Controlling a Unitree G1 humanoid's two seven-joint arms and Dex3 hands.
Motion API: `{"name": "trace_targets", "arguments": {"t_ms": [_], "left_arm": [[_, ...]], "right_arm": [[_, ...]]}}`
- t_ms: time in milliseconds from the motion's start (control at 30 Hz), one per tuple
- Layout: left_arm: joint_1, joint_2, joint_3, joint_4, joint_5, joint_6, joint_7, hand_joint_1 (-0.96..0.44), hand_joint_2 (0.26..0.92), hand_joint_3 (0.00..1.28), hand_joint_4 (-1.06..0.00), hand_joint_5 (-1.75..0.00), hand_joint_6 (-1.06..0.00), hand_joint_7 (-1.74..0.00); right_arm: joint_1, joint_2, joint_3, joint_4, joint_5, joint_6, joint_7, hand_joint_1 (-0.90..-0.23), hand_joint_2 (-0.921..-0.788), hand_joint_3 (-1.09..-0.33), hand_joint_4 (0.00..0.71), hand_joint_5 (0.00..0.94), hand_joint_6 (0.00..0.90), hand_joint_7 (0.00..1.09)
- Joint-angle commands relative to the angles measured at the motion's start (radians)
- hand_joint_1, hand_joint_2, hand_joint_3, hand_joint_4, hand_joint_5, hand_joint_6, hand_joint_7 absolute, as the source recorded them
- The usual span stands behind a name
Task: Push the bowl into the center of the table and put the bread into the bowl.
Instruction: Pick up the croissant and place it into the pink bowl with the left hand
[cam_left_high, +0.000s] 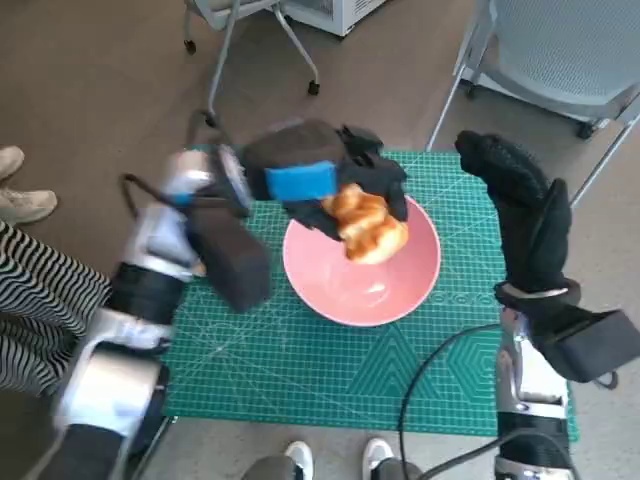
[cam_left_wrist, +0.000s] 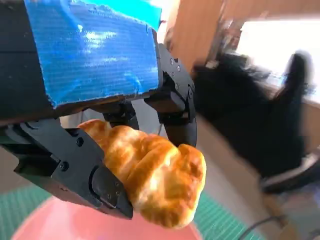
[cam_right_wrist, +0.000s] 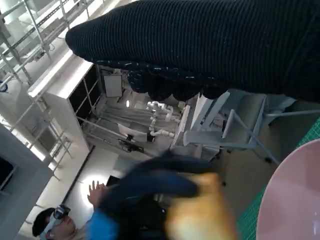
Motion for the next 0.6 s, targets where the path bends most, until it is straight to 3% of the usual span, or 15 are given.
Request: {"name": "trace_targets", "arguments": {"t_ms": [33, 167, 233, 267, 333, 367, 467, 600], "left_arm": [[-0.061, -0.023, -0.043, 0.091, 0.072, -0.020, 0.072, 0.00, 0.920, 0.06, -0.67, -1.10, -0.65, -1.22], [-0.074, -0.041, -0.067, 0.142, 0.096, 0.022, 0.065, 0.00, 0.921, 0.09, -0.65, -1.16, -0.61, -1.23], [-0.078, -0.046, -0.076, 0.158, 0.096, 0.053, 0.039, 0.00, 0.921, 0.16, -0.58, -1.24, -0.52, -1.30], [-0.079, -0.047, -0.079, 0.164, 0.095, 0.065, 0.028, -0.01, 0.905, 0.17, -0.53, -1.13, -0.47, -1.20], [-0.077, -0.046, -0.086, 0.173, 0.091, 0.090, 0.000, -0.03, 0.876, 0.11, -0.48, -0.55, -0.44, -0.68], [-0.075, -0.044, -0.087, 0.173, 0.085, 0.104, -0.019, -0.03, 0.859, 0.08, -0.43, -0.36, -0.41, -0.48], [-0.069, -0.038, -0.080, 0.162, 0.061, 0.137, -0.067, -0.04, 0.819, 0.03, -0.30, -0.12, -0.34, -0.23], [-0.051, -0.025, -0.059, 0.125, 0.026, 0.163, -0.114, -0.08, 0.789, 0.01, -0.21, -0.03, -0.31, -0.12]], "right_arm": [[0.033, -0.011, -0.010, -0.001, 0.005, 0.009, 0.003, -0.681, -0.921, -0.723, 0.233, 0.000, 0.096, 0.55], [0.041, -0.014, -0.015, -0.010, 0.002, 0.009, 0.001, -0.680, -0.921, -0.723, 0.232, 0.000, 0.097, 0.55], [0.043, -0.015, -0.018, -0.014, 0.000, 0.009, -0.001, -0.681, -0.921, -0.723, 0.233, 0.000, 0.098, 0.55], [0.043, -0.016, -0.019, -0.016, -0.001, 0.009, -0.002, -0.681, -0.921, -0.723, 0.233, 0.001, 0.099, 0.55], [0.046, -0.017, -0.021, -0.021, -0.004, 0.009, -0.004, -0.681, -0.921, -0.722, 0.233, 0.001, 0.100, 0.55], [0.047, -0.018, -0.023, -0.024, -0.006, 0.009, -0.006, -0.681, -0.921, -0.722, 0.233, 0.001, 0.100, 0.55], [0.048, -0.019, -0.025, -0.026, -0.009, 0.008, -0.007, -0.681, -0.921, -0.722, 0.232, 0.000, 0.102, 0.54], [0.046, -0.019, -0.025, -0.027, -0.014, 0.008, -0.012, -0.681, -0.921, -0.721, 0.230, 0.000, 0.103, 0.54]]}}
